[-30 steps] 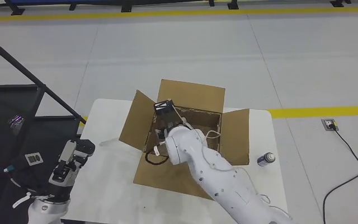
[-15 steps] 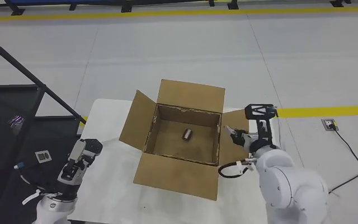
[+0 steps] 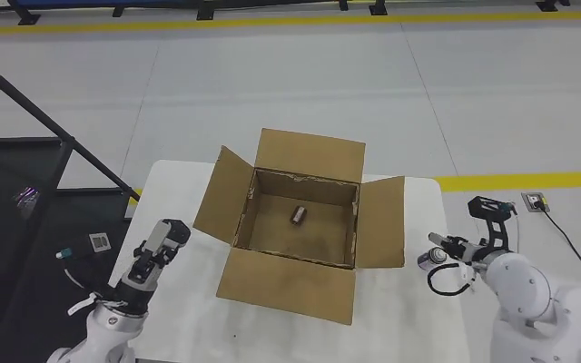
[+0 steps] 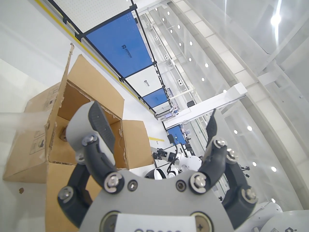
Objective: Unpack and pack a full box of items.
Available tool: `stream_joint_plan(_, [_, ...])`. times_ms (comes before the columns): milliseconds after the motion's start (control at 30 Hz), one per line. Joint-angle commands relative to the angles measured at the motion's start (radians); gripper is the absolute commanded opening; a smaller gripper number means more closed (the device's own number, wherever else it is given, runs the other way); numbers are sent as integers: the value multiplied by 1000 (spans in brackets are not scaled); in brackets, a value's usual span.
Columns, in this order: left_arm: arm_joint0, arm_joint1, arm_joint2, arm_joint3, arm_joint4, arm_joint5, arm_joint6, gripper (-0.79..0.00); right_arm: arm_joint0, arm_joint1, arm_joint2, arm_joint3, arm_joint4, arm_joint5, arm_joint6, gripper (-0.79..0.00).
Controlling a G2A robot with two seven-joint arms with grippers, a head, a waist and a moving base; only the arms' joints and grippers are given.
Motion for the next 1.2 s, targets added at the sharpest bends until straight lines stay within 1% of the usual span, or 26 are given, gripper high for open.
stream_joint_plan(0, [-5, 0, 10, 0, 8, 3, 3, 0, 34, 5, -12, 96, -8, -12, 14, 0])
stream_joint_plan(100, [-9, 1, 17, 3, 13, 4, 9, 0, 69, 12, -31, 190, -40, -25, 16, 0])
stream_joint_plan(200, [-9, 1, 22, 5, 19, 4, 14, 0, 90, 17, -45, 247, -45, -23, 7, 0])
stream_joint_plan(267, [-9, 1, 25, 5, 21, 6, 18, 0, 99, 21, -49, 266, -43, -28, 7, -95])
stream_joint_plan(300, [-9, 2, 25, 5, 23, 6, 20, 0, 101, 22, -52, 273, -42, -31, 11, -120])
stream_joint_plan(400, [-8, 2, 28, 5, 25, 5, 25, 0, 107, 27, -61, 292, -43, -33, 23, -388])
stream_joint_plan(433, [-8, 2, 29, 6, 25, 4, 26, 0, 110, 29, -64, 297, -44, -34, 27, -400])
stream_joint_plan(533, [-8, 3, 32, 6, 27, 3, 29, 0, 121, 33, -71, 324, -45, -32, 30, -397])
stream_joint_plan(600, [-8, 3, 32, 7, 28, 3, 31, 0, 130, 37, -75, 343, -46, -31, 30, -409])
stream_joint_plan(667, [-8, 4, 33, 8, 28, 2, 31, 0, 137, 40, -77, 356, -45, -29, 28, -440])
stream_joint_plan(767, [-7, 4, 32, 9, 26, 0, 31, 0, 145, 45, -76, 360, -42, -25, 29, -539])
stream_joint_plan(800, [-7, 5, 31, 10, 25, -1, 32, 0, 145, 47, -75, 355, -41, -23, 29, -594])
stream_joint_plan(833, [-6, 5, 30, 10, 24, -1, 33, 0, 145, 48, -74, 347, -38, -21, 29, -723])
stream_joint_plan(867, [-6, 5, 29, 9, 24, -2, 32, 0, 142, 50, -73, 336, -34, -19, 28, -785])
stream_joint_plan(933, [-4, 6, 26, 8, 22, -4, 31, 0, 135, 52, -69, 297, -25, -14, 24, -785])
stream_joint_plan(1000, [-2, 7, 23, 5, 20, -5, 30, 0, 120, 55, -60, 225, -10, -5, 17, -785])
stream_joint_plan(1167, [6, 9, 12, 4, 20, -3, 28, 0, 66, 56, -46, -53, 42, 60, -30, -785])
